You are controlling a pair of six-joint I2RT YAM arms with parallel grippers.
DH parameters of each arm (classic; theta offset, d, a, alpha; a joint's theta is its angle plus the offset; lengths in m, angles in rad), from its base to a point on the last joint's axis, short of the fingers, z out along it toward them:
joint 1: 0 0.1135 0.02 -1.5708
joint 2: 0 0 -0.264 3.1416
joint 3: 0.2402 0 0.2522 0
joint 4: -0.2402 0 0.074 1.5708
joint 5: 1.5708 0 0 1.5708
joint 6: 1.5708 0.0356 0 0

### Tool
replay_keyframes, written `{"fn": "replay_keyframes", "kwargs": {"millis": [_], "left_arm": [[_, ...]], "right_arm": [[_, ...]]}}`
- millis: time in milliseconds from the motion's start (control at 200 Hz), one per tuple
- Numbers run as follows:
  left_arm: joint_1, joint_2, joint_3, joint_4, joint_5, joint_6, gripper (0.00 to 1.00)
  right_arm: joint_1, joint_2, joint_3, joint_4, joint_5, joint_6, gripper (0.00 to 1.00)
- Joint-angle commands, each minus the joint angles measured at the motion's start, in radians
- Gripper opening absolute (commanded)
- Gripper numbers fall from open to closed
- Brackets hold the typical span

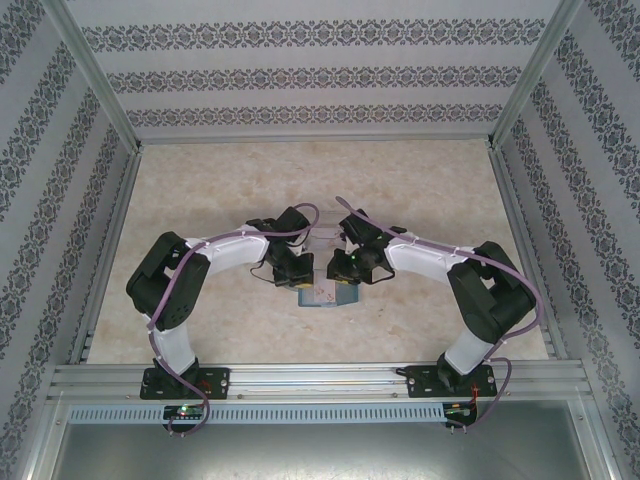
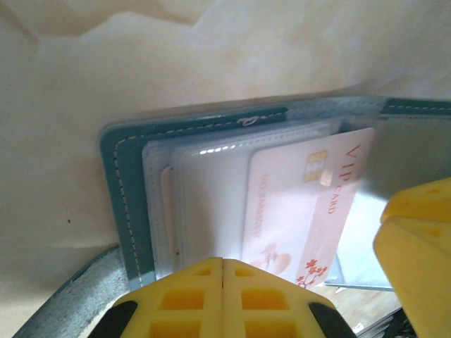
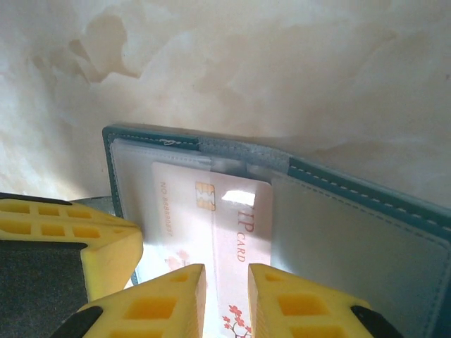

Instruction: Take the credit cards out of the card holder

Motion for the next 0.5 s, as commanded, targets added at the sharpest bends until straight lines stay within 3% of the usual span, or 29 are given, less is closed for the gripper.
{"fn": "replay_keyframes", "kwargs": {"millis": [0,495], "left_arm": [[-0.021,-0.019,0.045,-0.041,0.013,-0.004,0.04],[-0.045,0.099,0.077,-0.108,-0.026,0.039,0.04]], "right_arm": [[-0.013,-0.014,-0.022,-0.015,0.002,0.004,0.24],[-0.017,0.037,-0.019,0.010,-0.028,-0.006,0.25]]}}
